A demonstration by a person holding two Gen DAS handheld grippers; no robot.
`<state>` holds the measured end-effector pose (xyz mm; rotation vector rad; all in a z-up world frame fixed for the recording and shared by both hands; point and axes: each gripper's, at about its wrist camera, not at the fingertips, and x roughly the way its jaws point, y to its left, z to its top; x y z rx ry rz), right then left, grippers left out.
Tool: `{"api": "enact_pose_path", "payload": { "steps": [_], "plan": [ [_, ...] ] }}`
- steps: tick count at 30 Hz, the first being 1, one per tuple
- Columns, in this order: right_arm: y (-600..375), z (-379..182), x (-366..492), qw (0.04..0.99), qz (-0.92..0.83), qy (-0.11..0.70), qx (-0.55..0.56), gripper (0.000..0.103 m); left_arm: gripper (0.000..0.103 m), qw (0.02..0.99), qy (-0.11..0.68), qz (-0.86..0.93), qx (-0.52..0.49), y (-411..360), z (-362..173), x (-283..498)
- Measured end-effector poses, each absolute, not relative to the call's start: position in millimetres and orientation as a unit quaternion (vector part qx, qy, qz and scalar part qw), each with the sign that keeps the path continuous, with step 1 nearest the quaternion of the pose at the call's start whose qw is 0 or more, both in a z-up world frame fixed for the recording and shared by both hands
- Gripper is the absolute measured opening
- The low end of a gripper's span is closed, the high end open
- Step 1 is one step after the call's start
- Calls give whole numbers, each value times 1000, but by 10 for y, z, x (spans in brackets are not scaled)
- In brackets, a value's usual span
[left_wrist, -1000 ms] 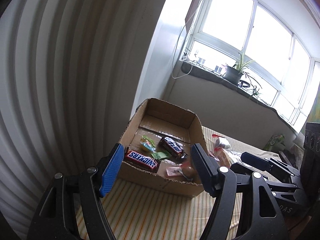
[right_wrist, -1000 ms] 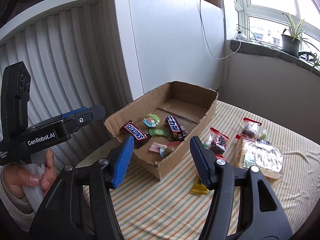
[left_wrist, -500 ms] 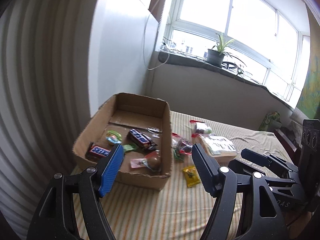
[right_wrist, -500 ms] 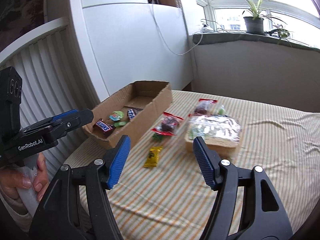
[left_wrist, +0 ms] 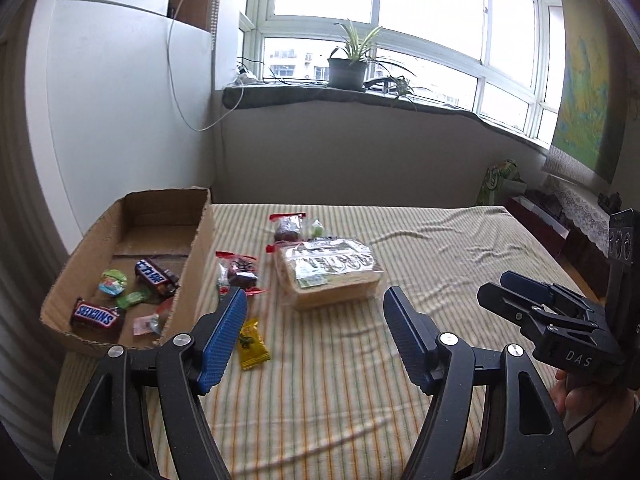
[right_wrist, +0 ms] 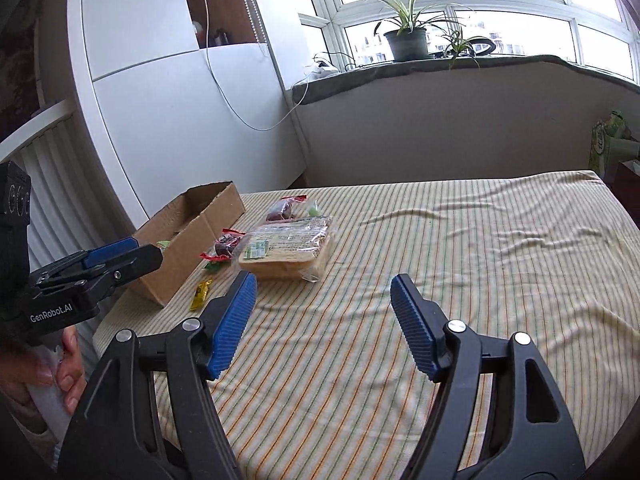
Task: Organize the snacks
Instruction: 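Lift both open tools out of the box and back over the table, then close both tools on opposite sides of the bagged bread loaf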
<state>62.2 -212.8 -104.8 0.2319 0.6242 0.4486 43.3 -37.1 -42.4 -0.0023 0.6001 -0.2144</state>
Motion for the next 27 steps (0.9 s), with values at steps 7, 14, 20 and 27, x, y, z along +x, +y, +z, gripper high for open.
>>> {"api": "enact_pose_path", "payload": {
  "steps": [7,14,20,27],
  "plan": [
    [-2060,-1072,671,918,221,312,106,73,71,947,302,-105,-6,-404,-453,420],
    [-1955,-1151,1005,913,210,338,90,84,71,936,333,-104,-46,-332,-626,732],
    [-1816,-1295,1515,900,212,372,88,85,71,909,385,-119,-108,-269,-841,1228],
    [-1744,-1355,2033,879,232,397,124,85,71,879,425,-130,-175,-177,-988,1733]
  ]
}}
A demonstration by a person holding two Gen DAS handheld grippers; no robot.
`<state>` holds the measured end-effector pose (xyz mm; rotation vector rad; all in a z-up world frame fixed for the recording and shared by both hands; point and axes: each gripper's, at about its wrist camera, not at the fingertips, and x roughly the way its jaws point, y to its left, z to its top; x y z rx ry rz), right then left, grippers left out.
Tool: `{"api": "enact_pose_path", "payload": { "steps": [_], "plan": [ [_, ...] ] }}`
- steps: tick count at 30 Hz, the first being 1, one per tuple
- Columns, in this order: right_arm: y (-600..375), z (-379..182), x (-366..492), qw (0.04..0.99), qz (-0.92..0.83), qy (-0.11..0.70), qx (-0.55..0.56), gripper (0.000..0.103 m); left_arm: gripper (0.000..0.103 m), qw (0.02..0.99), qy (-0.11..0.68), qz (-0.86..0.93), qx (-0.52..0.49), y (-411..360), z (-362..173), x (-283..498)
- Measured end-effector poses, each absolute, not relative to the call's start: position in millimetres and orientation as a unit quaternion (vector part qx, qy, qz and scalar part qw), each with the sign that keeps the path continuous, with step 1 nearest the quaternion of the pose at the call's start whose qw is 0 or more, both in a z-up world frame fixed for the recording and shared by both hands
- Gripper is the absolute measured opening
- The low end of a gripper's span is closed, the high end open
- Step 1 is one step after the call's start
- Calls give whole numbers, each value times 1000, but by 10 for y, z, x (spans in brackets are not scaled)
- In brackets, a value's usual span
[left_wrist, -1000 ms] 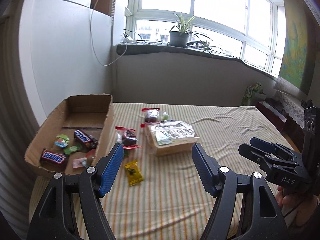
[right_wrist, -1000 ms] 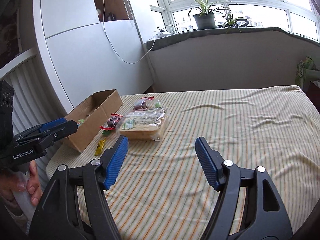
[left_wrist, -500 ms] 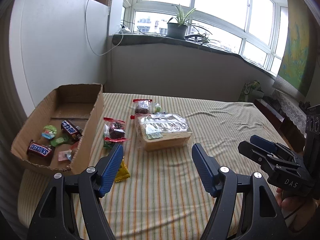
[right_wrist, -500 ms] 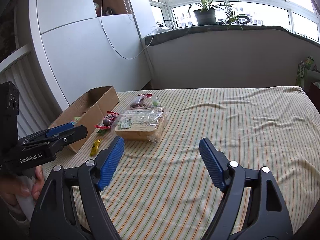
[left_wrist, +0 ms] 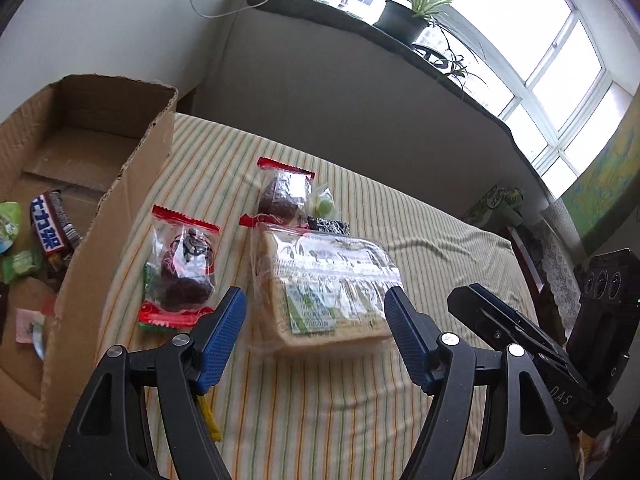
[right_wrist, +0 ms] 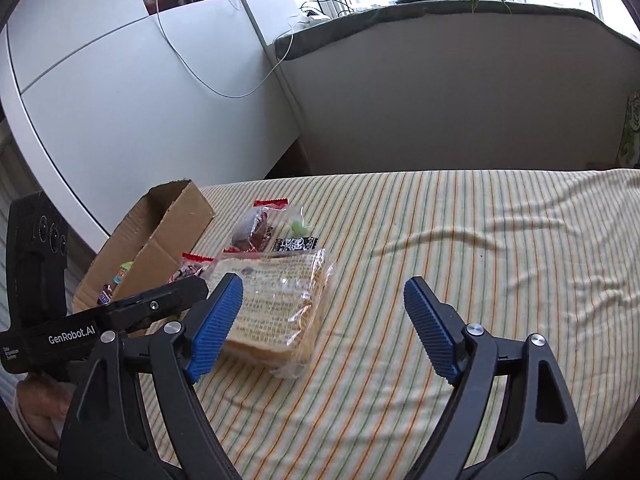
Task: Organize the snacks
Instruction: 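Close both tools on opposite sides of the bagged bread loaf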
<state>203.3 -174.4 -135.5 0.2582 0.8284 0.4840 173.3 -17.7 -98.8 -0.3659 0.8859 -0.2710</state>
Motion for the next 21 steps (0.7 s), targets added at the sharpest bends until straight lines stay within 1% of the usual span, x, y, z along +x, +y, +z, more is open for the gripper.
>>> {"api": "enact_pose_path", "payload": {
  "steps": [7,11,13,14,16,17,19,21],
  "plan": [
    [-1550,-1406,2170,868,249,419,97,85,72,873,428,-136,-190,-131,-980,1854],
    [-1465,-1526,2131,857,262,434,92,84,72,866,441,-132,-198,-111,-1106,1871],
    [-1429,-1588,2106,852,272,439,91,72,72,857,451,-132,-211,-90,-1203,1883],
    [-1408,-1624,2101,848,275,443,90,69,72,854,453,-134,-218,-73,-1241,1885],
    [-1369,-1701,2096,841,289,447,95,51,69,849,453,-146,-232,-63,-1306,1887],
    [-1366,-1714,2090,838,300,444,104,47,67,847,454,-153,-233,-78,-1334,1886],
    [-1361,-1703,2073,839,301,441,105,45,62,851,449,-151,-225,-103,-1362,1872],
    [-1355,-1692,2061,840,300,440,102,45,60,853,445,-152,-226,-99,-1359,1853]
  ]
}}
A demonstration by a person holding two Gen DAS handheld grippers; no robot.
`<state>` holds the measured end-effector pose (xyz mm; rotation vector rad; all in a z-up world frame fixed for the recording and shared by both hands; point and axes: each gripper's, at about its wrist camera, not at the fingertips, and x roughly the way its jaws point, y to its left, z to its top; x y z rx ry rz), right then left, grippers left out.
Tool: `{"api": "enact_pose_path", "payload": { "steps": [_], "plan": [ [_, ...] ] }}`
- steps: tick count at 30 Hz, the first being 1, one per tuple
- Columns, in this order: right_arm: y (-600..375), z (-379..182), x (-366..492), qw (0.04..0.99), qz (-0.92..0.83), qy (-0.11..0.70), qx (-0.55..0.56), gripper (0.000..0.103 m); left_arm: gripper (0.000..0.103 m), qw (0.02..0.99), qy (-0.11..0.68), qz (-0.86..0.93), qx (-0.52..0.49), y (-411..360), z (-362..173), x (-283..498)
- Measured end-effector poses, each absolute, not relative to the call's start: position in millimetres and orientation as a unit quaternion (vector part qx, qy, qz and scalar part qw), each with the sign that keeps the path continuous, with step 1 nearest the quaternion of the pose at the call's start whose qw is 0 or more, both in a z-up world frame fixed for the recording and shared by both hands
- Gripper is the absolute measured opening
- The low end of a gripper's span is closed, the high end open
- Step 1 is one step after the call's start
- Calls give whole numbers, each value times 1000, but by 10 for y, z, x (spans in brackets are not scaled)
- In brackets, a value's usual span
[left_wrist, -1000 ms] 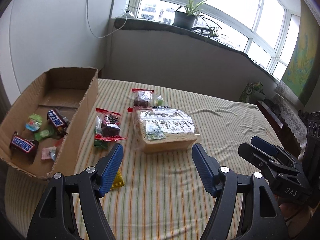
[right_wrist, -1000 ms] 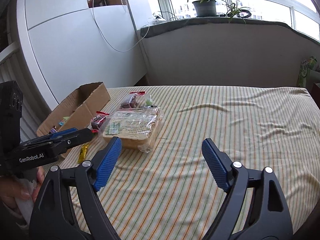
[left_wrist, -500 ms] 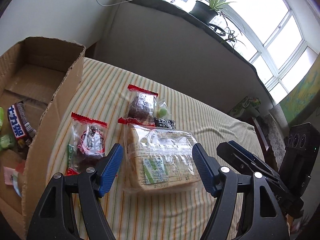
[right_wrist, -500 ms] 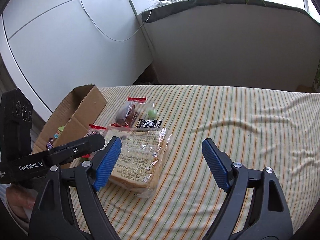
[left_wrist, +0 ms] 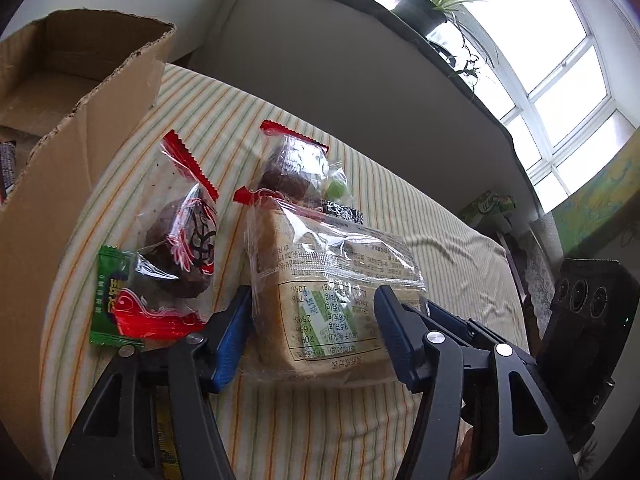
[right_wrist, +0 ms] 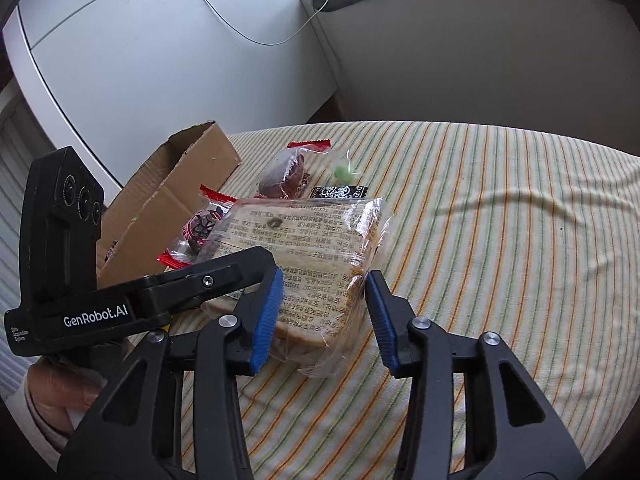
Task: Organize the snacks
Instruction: 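Close both tools on opposite sides of the bagged bread loaf, then carry the bread loaf with both tools into the box and open them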
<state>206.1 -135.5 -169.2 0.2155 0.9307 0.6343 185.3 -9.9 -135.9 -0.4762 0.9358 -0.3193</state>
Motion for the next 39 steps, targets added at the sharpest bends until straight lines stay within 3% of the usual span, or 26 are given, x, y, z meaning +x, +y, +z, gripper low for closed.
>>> {"api": "enact_pose_path", "payload": {
  "steps": [19,31,39],
  "plan": [
    [-1569,-1536,1696,861,264,416,126,44,57,856,439,-164,-219,-285,-1271,1696],
    [-1776,-485,909,909,250,315,108,44,57,889,350,-218,-201,-442,-366,1057],
    [-1638,-281,623,916,253,299,92,44,56,900,316,-226,-195,-339,-111,715]
  ]
}}
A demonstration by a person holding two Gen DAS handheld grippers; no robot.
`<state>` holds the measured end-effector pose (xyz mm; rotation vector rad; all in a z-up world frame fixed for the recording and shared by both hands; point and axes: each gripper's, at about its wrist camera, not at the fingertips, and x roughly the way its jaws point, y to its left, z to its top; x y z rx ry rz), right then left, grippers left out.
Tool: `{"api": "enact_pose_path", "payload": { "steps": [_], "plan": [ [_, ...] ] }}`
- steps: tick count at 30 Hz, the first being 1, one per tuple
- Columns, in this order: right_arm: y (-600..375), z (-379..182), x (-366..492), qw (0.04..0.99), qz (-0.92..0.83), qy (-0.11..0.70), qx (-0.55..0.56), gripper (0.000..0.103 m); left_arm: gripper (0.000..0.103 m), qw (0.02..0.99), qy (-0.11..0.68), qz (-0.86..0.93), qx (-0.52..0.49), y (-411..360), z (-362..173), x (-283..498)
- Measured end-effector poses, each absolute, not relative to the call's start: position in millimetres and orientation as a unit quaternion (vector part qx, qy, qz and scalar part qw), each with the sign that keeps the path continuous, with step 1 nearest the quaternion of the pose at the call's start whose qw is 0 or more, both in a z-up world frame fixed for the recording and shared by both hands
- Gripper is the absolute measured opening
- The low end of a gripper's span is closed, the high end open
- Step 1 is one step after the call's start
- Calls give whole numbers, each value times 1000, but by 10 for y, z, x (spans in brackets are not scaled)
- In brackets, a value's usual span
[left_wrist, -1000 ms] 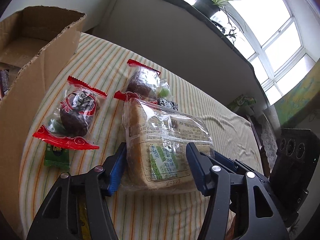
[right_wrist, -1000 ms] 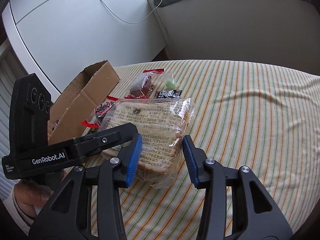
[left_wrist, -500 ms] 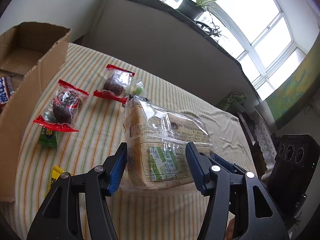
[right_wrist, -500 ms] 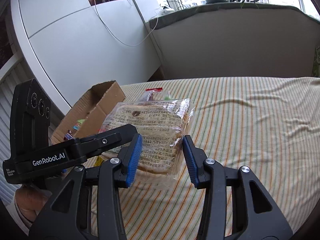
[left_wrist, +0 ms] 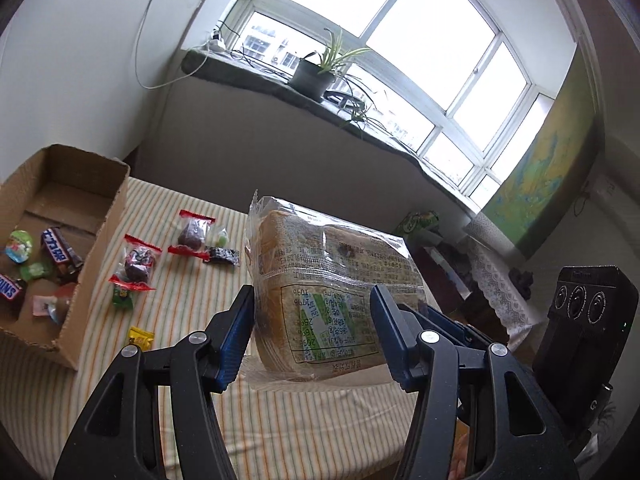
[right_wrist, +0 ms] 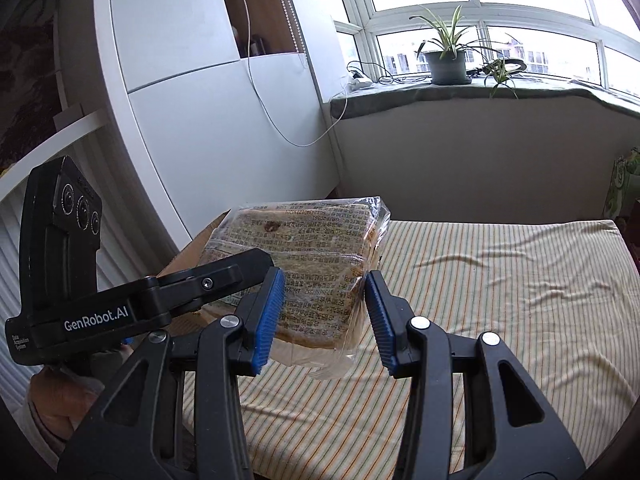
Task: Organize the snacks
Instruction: 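Carry the bread loaf with both tools into the box and open them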
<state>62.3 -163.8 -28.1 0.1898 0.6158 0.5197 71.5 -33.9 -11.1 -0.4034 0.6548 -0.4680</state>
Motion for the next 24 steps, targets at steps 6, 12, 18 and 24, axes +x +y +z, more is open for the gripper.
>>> {"api": "enact_pose_path", "payload": {
  "steps": [6,12,18,24],
  "plan": [
    [-1412,-350,647,908,265,310,90,44,56,901,315,-219,-204,-174,-177,653],
    [-838,-344,782,896,300,323,60,44,56,902,309,-190,-236,323,-302,645],
    [-212,-310,910,881,340,325,37,44,56,906,297,-148,-262,960,-343,653],
    [227,-266,1001,872,368,321,21,44,56,913,282,-110,-273,1422,-318,660]
  ]
}}
